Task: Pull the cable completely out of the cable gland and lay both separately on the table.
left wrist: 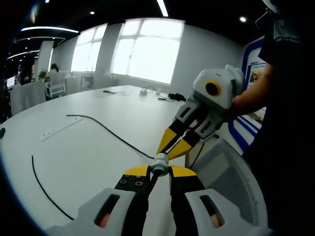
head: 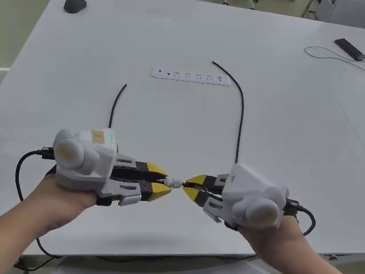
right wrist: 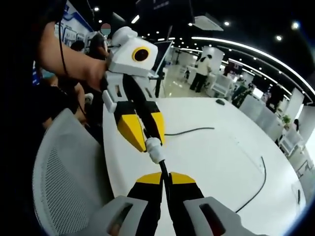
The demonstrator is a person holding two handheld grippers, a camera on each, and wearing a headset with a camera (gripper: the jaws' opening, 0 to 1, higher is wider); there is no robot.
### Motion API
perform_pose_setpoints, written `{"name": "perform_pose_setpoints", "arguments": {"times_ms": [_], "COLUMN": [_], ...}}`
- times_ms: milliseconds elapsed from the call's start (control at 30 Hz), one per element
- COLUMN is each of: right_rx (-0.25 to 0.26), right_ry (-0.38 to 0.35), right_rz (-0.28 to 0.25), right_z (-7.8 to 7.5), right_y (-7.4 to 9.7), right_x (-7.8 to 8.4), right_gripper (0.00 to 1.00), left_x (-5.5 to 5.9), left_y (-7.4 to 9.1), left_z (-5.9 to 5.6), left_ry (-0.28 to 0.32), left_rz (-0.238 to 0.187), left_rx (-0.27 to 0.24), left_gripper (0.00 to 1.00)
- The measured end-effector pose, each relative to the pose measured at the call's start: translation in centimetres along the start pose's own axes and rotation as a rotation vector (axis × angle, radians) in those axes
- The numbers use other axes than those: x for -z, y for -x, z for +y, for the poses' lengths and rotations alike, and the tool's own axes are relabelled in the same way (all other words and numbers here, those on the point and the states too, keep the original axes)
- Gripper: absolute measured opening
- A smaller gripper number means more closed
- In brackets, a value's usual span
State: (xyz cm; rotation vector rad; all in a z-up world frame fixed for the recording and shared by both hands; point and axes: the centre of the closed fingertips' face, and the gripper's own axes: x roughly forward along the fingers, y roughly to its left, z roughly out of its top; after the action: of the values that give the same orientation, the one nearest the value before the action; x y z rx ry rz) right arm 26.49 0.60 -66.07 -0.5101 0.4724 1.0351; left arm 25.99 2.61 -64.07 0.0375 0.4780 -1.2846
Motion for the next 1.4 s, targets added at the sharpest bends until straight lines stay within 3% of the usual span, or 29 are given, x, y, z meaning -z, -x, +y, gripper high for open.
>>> {"name": "perform_pose_setpoints", "arguments": {"times_ms": [300, 467, 733, 933, 1000, 1400], "right_rx": [0.029, 0.057, 0.119, 0.151, 0.154, 0.148], "right_ry": [-0.065, -0.113, -0.245, -0.364, -0.384, -0.37], "right_rz": [0.012, 0.039, 0.069, 0.114, 0.108, 0.07], "right_z": [-1.0, -1.9, -3.6, -3.9, -3.8, -3.4], "right_y": [0.2, 0.3, 0.8, 0.8, 0.9, 1.4], "right_x": [0.6, 1.9, 4.4, 6.7, 6.7, 6.2], "right_gripper": [0.0, 0.0, 0.0, 0.0, 0.0, 0.01], "left_x": [-0.6, -0.6, -1.0, -1.0, -0.9, -1.0], "left_y": [0.3, 0.4, 0.5, 0.1, 0.0, 0.4], "left_z": [0.5, 0.7, 0.5, 0.1, -0.1, 0.1], "left_ry": [0.008, 0.018, 0.031, 0.035, 0.032, 0.03], "left_rz": [-0.021, -0.023, -0.047, -0.048, -0.044, -0.039], "left_rx": [-0.017, -0.022, -0.025, -0.02, -0.019, -0.03], "left_gripper": [0.15, 0.15, 0.15, 0.15, 0.15, 0.15]}}
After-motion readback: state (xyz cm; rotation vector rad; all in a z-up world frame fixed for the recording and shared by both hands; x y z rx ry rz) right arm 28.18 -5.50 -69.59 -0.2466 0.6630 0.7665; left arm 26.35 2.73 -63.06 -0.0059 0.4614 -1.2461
